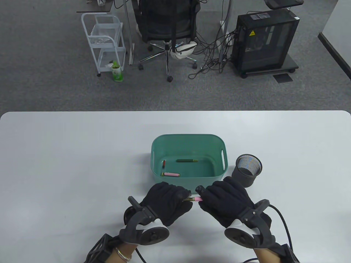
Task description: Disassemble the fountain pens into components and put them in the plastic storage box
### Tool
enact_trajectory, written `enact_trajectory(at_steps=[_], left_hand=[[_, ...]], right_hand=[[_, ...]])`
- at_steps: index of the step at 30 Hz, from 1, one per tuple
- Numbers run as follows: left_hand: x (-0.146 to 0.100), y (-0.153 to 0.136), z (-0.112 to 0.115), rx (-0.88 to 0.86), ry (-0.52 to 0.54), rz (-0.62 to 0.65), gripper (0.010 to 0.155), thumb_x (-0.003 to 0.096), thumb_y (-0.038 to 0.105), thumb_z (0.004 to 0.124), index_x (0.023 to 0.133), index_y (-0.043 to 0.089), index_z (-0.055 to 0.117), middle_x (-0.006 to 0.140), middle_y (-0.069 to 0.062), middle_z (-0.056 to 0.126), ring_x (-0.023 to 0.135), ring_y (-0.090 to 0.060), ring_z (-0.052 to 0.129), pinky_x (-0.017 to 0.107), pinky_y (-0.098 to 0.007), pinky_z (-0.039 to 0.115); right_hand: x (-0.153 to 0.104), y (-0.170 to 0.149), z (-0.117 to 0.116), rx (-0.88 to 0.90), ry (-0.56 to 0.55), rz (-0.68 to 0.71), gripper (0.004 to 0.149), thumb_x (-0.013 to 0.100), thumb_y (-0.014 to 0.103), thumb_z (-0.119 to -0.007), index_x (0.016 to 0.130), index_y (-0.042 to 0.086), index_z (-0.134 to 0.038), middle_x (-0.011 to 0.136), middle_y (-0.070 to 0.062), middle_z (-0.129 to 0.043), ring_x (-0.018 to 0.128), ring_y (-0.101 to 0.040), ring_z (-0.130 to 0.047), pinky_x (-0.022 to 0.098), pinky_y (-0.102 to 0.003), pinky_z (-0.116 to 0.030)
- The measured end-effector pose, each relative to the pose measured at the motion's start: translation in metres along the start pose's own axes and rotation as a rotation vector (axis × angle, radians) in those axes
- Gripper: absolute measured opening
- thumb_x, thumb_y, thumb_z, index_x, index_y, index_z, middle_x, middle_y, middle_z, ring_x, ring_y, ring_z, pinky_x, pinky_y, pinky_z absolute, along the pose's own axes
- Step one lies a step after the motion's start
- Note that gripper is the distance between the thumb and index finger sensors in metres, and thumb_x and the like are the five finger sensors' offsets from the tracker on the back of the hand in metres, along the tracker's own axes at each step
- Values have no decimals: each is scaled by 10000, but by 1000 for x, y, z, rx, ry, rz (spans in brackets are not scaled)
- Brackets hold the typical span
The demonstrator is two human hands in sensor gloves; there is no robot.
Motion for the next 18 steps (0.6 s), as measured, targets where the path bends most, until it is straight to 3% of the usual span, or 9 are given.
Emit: enact_trajectory(at_steps=[18], left_hand=[[0, -3, -1, -29, 12, -1, 517, 676, 470, 545, 795, 130, 915, 658, -33, 1075, 552, -205, 1052, 586, -454, 793]], right_hand=[[0, 3, -1, 7, 5, 9, 454, 528, 523, -722, 920, 345, -862, 796, 109, -921, 799, -152, -888, 738, -478, -638]])
Point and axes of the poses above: the tracker on the back of each hand, its own y axis roughly to the thumb side, its own x axis roughly from the wrist to the fingertips, z = x × y, the point moved 4 cm from there along x, roughly from the wrist to the fingertips
